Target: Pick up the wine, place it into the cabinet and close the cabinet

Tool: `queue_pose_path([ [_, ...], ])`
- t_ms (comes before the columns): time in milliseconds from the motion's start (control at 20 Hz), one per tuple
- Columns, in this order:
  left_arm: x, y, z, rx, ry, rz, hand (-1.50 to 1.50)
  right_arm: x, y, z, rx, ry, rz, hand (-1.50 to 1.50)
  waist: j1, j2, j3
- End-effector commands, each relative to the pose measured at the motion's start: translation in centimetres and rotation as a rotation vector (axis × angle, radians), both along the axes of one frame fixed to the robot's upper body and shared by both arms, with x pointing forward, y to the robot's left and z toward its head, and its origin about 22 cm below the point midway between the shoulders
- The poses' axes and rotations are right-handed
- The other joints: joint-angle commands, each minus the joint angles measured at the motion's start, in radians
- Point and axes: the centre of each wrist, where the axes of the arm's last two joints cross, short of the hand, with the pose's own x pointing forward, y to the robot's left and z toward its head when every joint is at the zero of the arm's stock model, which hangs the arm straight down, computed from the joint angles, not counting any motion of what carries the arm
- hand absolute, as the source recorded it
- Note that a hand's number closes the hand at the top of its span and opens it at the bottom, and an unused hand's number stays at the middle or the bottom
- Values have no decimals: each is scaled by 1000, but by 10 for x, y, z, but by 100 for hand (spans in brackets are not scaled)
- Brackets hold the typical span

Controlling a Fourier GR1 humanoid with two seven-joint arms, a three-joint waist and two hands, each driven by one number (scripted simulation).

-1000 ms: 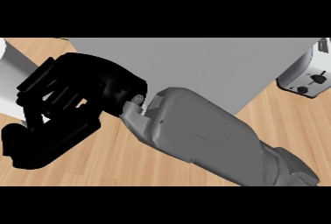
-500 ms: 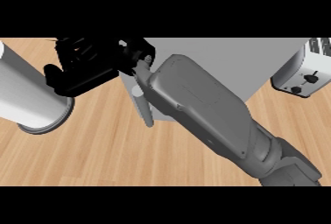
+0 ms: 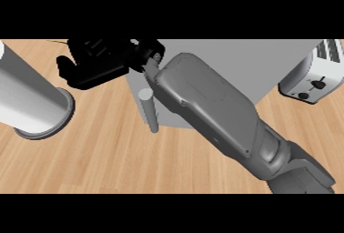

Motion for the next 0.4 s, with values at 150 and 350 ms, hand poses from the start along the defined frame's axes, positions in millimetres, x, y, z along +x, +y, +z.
queue_pose_path([
  [150, 2, -13, 5, -37, 1, -55, -150, 52, -84, -24, 41, 51, -317, 150, -67, 51, 39],
  [350, 4, -22, 5, -60, 21, -90, -150, 53, -84, -24, 39, 57, -302, 150, -78, 58, 39],
])
